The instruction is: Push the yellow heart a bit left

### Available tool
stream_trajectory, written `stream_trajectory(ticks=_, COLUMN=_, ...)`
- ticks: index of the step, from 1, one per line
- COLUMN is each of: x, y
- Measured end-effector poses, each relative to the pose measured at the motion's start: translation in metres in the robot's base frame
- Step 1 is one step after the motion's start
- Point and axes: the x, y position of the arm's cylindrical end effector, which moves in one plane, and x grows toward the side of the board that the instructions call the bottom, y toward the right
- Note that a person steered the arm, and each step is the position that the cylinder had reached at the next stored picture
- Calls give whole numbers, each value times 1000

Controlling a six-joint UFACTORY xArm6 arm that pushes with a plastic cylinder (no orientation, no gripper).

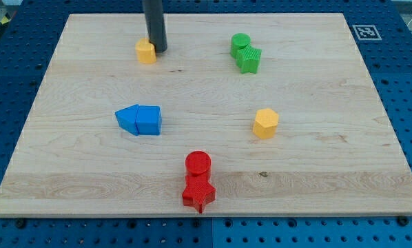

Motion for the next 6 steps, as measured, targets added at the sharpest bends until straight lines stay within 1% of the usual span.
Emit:
stream_trajectory(ticks=1, x=0, y=-22)
stream_trajectory(ticks=2, x=-1, y=-17)
stream_trajectory(ticks=3, x=9, y=3)
stream_trajectory(ticks=4, x=25, y=6)
stream_trajectory(ticks=5, x=40, y=2)
stream_trajectory(ticks=6, x=41, y=-16)
